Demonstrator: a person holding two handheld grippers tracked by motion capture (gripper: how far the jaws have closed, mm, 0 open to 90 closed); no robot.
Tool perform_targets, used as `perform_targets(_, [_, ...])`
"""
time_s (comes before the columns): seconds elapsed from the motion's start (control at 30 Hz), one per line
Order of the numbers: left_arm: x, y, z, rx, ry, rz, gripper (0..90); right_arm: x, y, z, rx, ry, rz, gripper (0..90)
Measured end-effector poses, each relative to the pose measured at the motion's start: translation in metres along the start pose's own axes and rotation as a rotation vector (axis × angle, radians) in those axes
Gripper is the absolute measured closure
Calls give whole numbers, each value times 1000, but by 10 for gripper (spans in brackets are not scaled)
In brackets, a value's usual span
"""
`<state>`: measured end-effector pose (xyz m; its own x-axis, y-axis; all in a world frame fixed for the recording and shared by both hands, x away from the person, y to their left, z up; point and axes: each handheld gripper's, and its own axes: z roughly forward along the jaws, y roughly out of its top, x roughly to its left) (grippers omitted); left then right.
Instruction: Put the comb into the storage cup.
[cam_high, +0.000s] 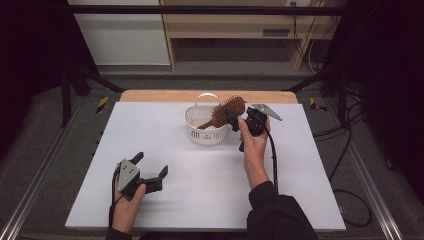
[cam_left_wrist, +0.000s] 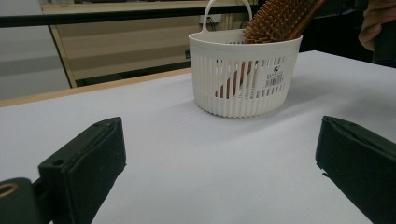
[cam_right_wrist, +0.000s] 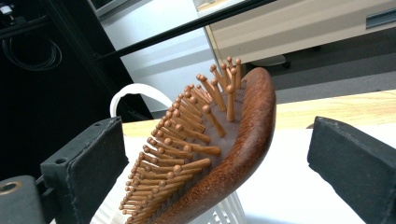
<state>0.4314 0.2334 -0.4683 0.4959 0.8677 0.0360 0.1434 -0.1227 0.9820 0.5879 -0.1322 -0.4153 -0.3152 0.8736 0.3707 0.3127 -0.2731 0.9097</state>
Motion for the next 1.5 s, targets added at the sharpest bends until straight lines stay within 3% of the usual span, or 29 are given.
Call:
perform_targets(0.77, [0, 0, 0, 1, 0, 1, 15, -8, 11, -16, -37, 10, 3, 44])
perform_targets(1.5, [0, 0, 0, 1, 1, 2, 15, -11, 18, -25, -51, 22, -24, 44])
